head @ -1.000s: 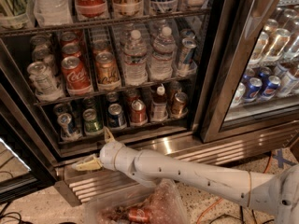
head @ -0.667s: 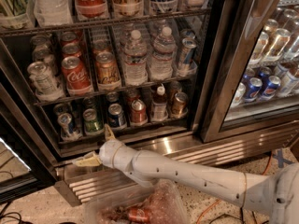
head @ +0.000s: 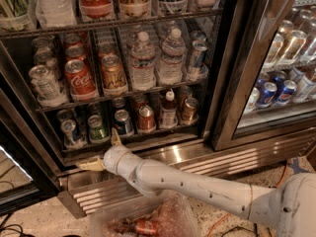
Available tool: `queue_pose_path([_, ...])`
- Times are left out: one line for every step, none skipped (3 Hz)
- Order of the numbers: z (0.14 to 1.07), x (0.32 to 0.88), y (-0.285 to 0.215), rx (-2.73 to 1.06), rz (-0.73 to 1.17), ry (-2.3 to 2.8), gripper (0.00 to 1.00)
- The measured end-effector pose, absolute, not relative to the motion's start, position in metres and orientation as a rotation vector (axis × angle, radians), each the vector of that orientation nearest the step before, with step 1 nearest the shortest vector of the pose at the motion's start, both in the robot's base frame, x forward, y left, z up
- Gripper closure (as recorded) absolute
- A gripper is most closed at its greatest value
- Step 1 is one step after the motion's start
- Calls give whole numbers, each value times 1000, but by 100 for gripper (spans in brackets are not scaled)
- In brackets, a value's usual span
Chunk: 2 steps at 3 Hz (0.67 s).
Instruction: Pick green can from bottom shelf of fridge
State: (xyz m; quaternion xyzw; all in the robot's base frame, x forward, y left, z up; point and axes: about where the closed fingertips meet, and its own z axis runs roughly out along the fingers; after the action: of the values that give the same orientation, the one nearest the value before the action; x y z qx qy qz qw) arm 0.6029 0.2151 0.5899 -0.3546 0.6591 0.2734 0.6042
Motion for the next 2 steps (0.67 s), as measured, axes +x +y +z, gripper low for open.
queue_pose_path([591,612,217,-801,610,1517,0])
queue_pose_path([594,619,220,-799,589,1506,7])
